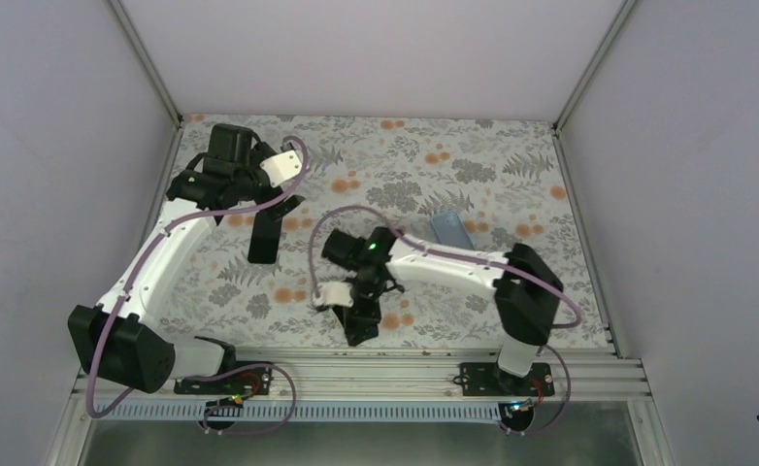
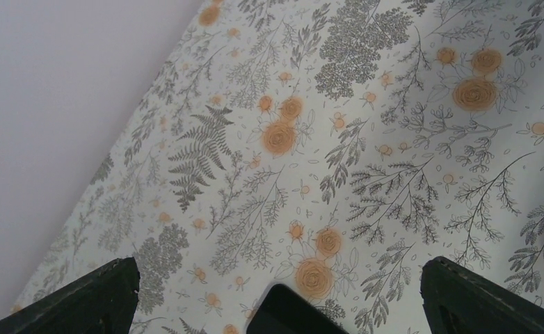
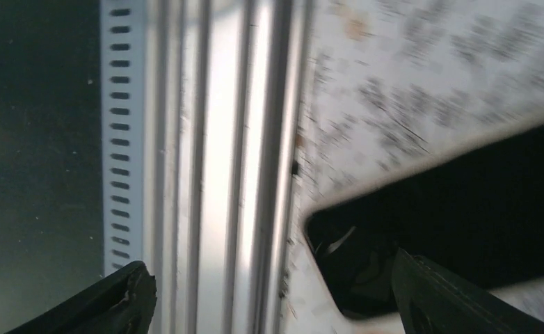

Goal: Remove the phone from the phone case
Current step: Adjust the phone at the center of the board.

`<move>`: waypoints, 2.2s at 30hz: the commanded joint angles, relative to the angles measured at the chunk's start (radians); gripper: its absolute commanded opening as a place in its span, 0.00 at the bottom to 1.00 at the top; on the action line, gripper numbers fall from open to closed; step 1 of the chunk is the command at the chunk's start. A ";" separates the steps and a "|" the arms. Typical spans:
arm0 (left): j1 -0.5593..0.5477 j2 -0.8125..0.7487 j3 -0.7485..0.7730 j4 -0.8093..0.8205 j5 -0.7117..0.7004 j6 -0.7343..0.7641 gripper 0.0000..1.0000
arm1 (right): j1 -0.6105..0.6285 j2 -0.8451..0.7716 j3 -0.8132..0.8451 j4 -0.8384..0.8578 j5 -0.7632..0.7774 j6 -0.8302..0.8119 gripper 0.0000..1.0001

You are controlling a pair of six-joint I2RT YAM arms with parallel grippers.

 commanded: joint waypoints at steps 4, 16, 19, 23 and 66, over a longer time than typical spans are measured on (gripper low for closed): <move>0.014 -0.018 -0.024 0.047 -0.005 -0.064 1.00 | 0.120 0.179 0.085 -0.005 -0.113 -0.086 0.87; 0.022 -0.039 -0.075 0.071 -0.010 -0.062 1.00 | 0.132 0.293 0.031 0.053 0.041 -0.037 0.84; 0.022 -0.040 -0.086 0.082 -0.007 -0.063 1.00 | 0.084 0.288 0.010 0.050 0.109 -0.008 0.84; 0.023 -0.044 -0.102 0.098 -0.001 -0.062 1.00 | 0.019 0.251 -0.030 0.071 0.185 0.011 0.84; 0.028 -0.142 -0.252 0.218 -0.031 -0.141 1.00 | -0.398 0.177 0.083 0.113 0.149 -0.316 1.00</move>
